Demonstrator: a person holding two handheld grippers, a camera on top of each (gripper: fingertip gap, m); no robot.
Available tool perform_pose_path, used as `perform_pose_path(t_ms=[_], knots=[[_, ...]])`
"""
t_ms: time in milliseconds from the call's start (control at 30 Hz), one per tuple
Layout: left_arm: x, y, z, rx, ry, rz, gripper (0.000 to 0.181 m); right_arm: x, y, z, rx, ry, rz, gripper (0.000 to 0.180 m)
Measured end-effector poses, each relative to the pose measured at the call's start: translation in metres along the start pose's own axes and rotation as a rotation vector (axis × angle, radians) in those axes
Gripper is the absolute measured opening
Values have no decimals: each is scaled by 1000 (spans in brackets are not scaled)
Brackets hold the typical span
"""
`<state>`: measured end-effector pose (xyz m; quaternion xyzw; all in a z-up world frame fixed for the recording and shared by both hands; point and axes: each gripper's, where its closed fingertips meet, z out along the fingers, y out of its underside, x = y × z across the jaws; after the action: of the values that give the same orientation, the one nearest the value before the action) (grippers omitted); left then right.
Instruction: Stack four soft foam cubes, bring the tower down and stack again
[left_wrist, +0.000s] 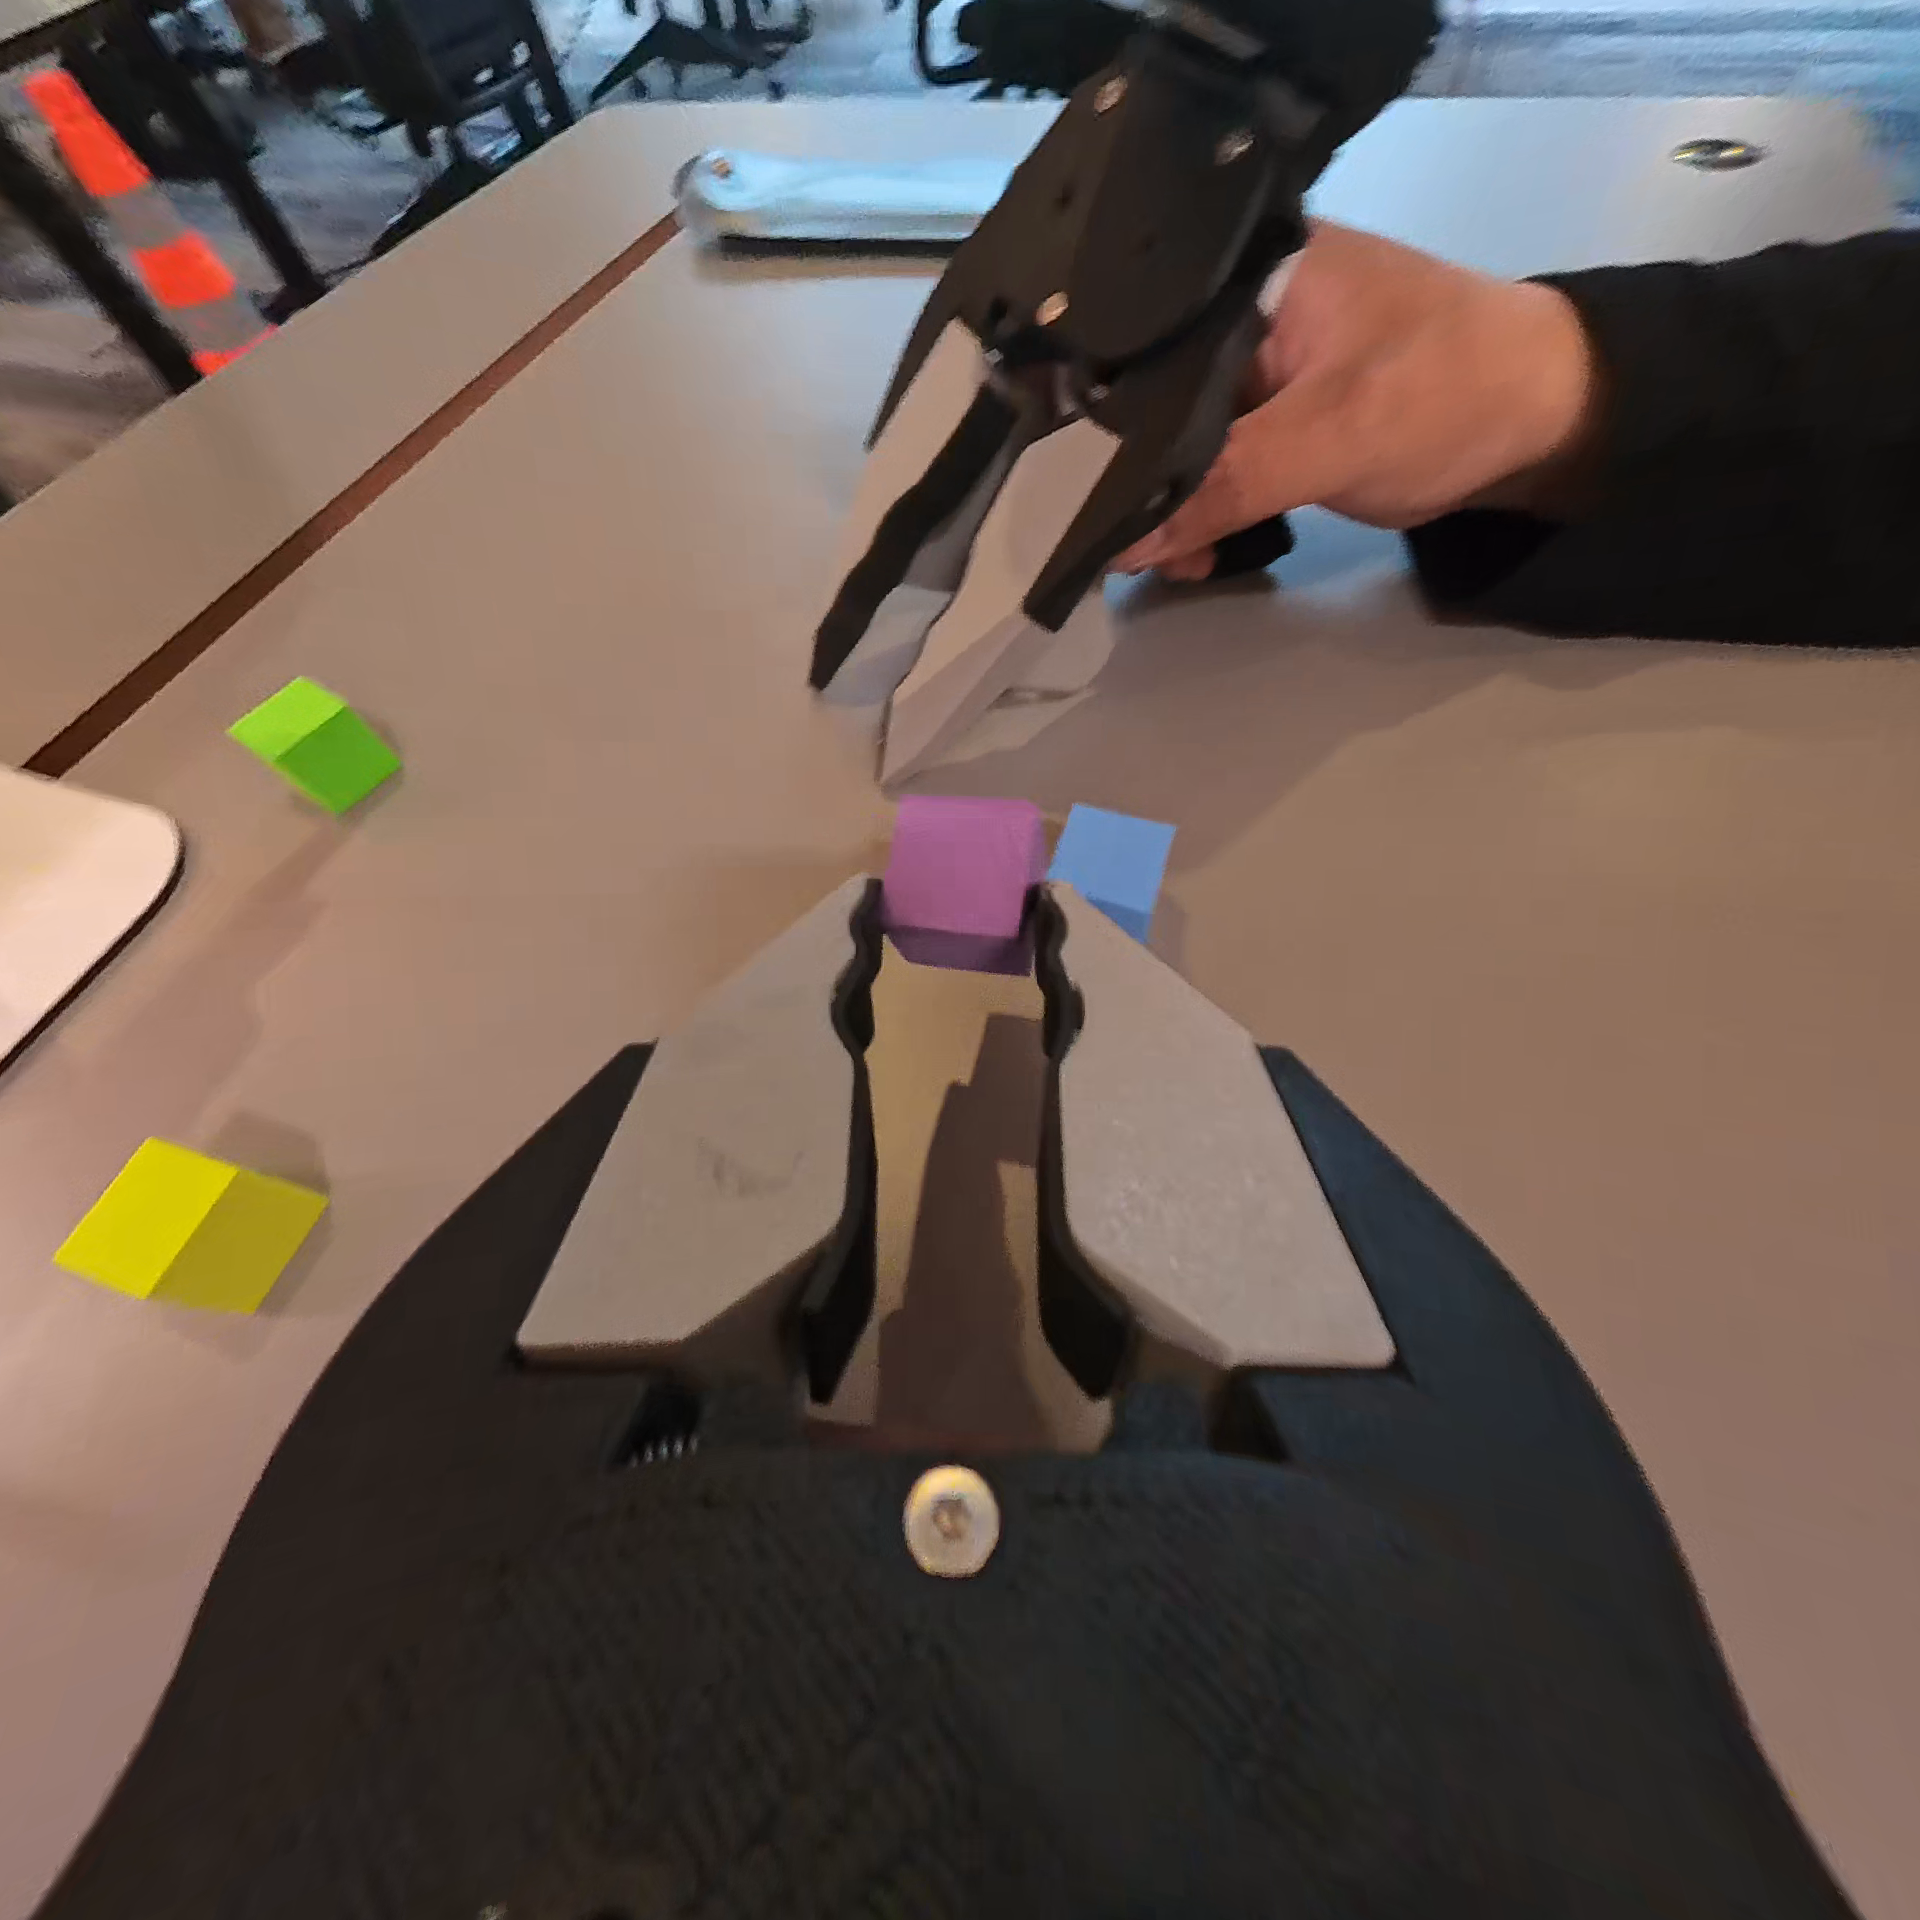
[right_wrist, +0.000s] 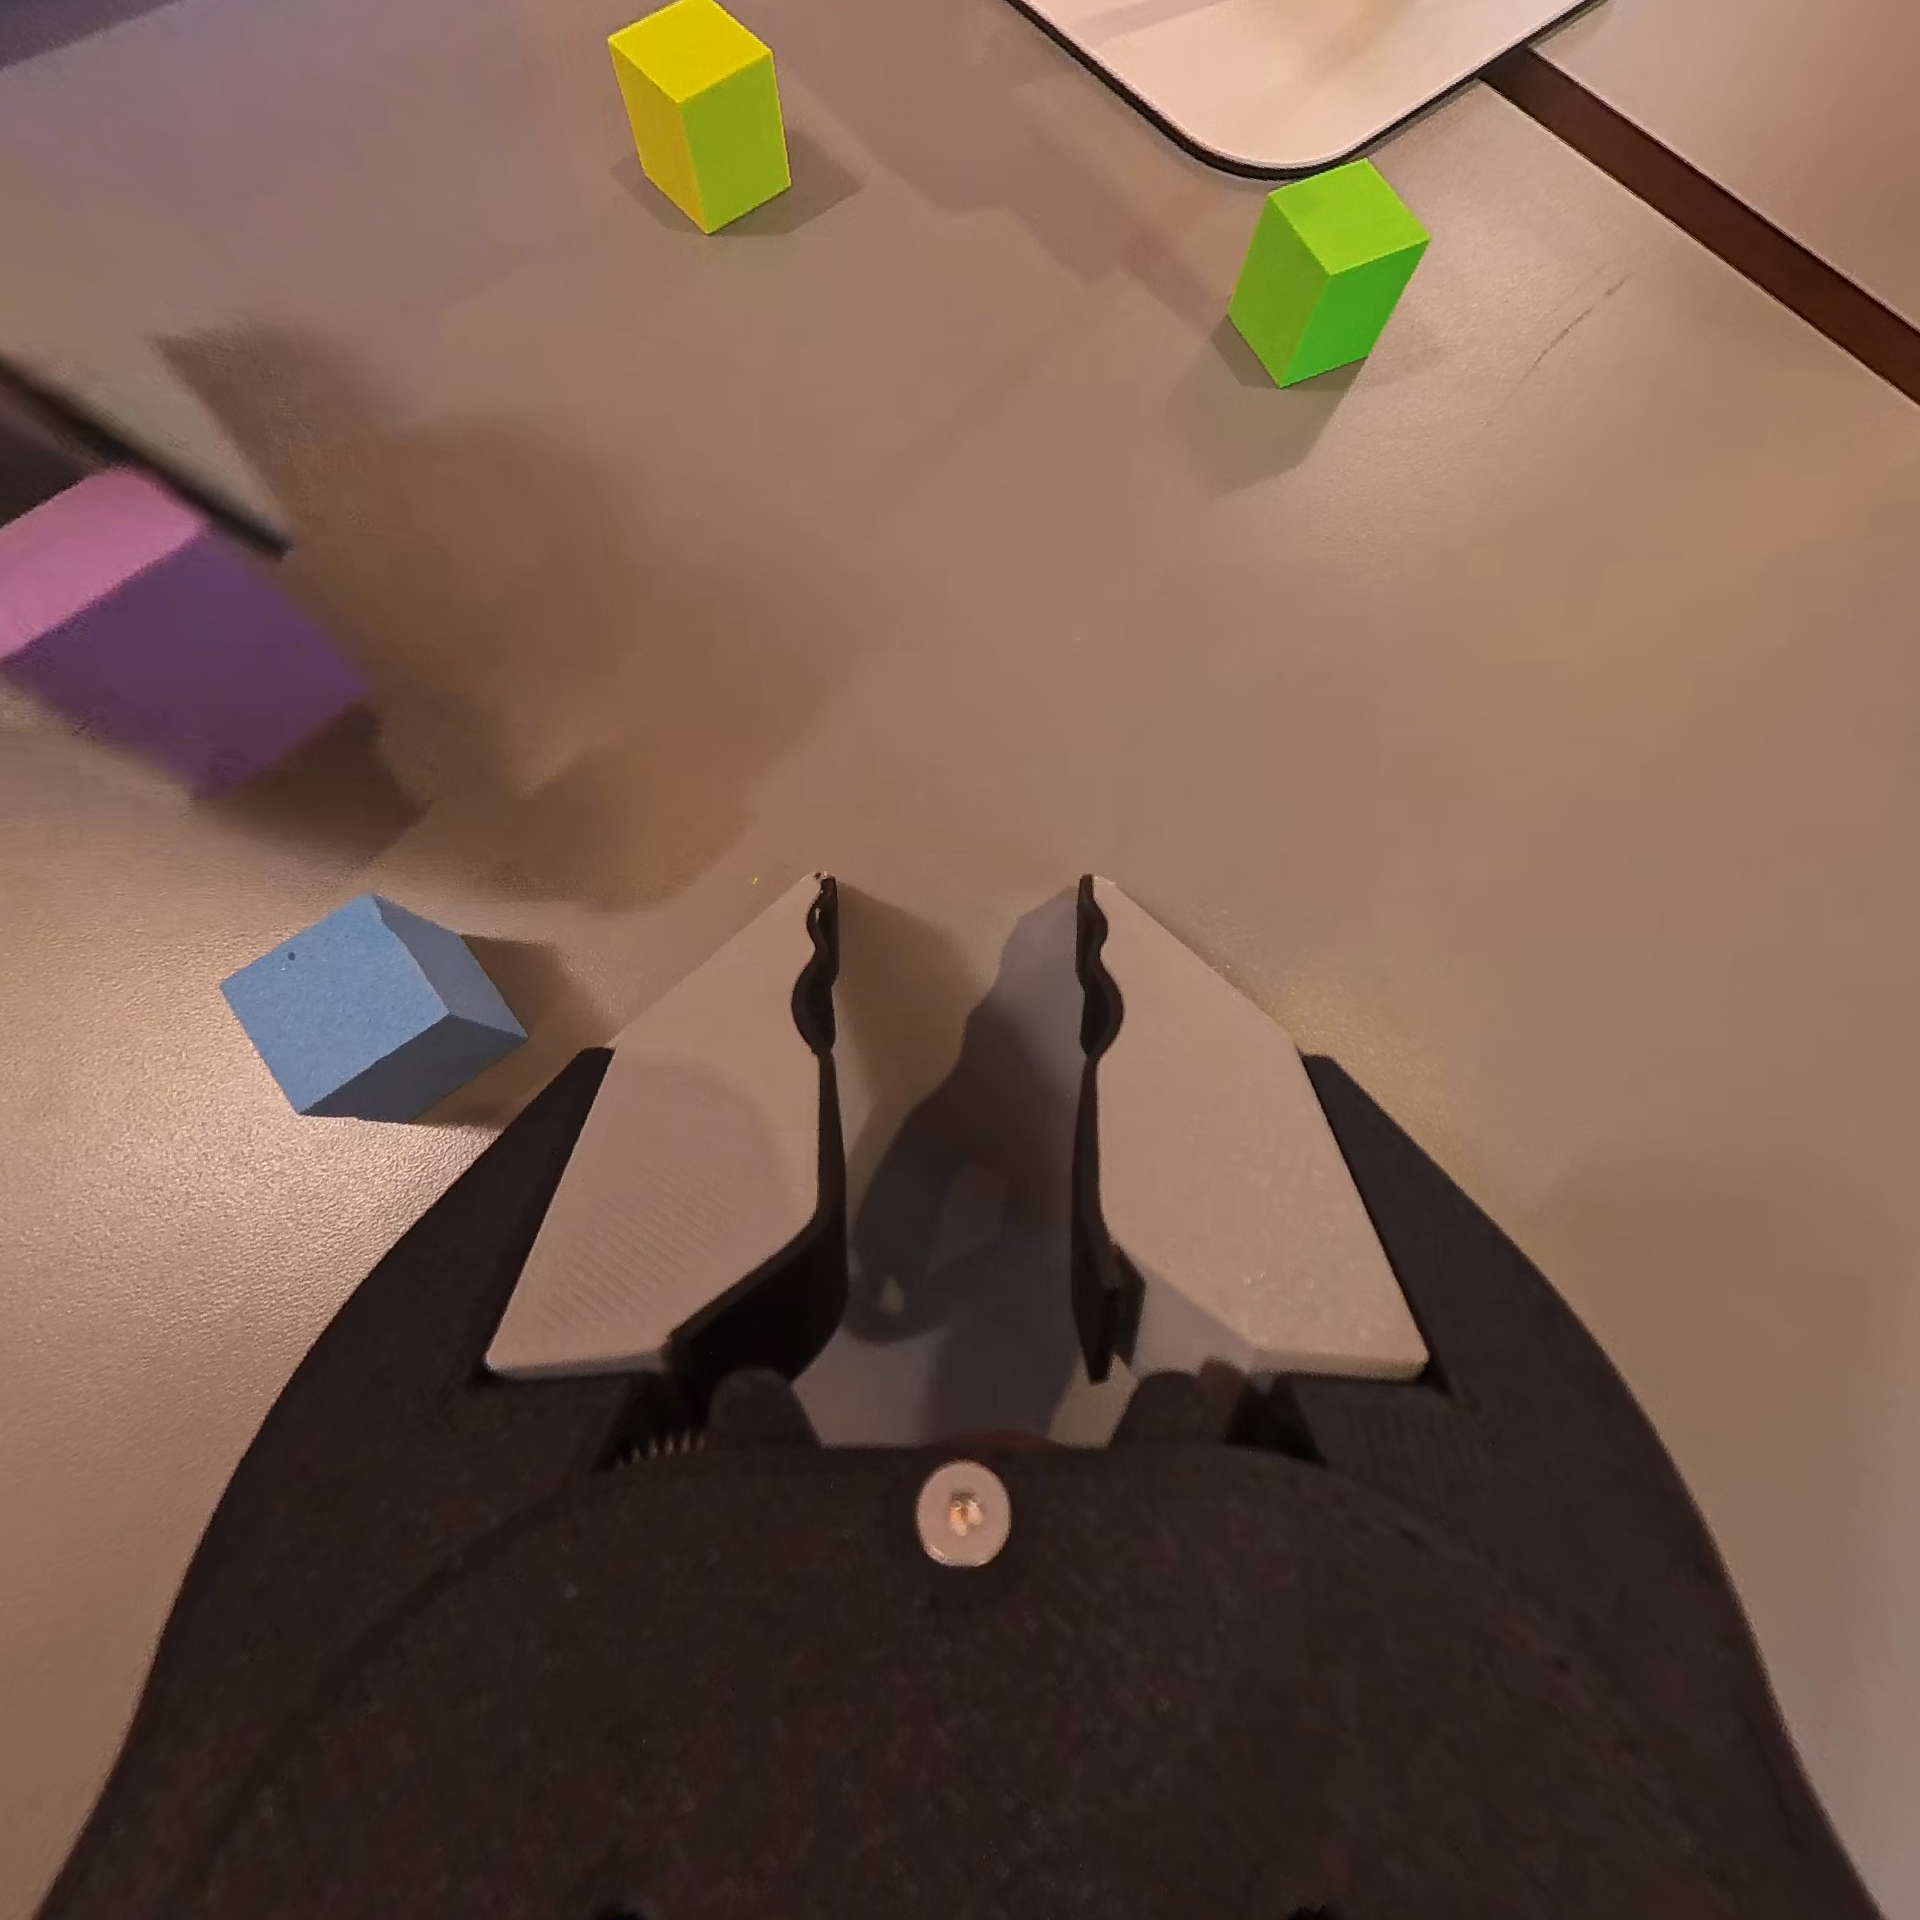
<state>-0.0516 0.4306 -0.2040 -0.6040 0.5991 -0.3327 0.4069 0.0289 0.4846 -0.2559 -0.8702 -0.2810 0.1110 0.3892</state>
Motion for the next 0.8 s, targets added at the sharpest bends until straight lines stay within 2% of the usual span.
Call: perform_pose_path(t_ms=[300,467,567,800], knots=[[20,-17,7,-14,144,13,27,0,0,0,0,-2,1,44],[11,-23,10,-50,133,35,27,0,0,0,1,-3,2,44],[19,-22,14,-65,179,18,27,0,0,0,1,-9,5,45],[29,-18,21,-89,158,53,27,0,0,0,1,-7,0,46]])
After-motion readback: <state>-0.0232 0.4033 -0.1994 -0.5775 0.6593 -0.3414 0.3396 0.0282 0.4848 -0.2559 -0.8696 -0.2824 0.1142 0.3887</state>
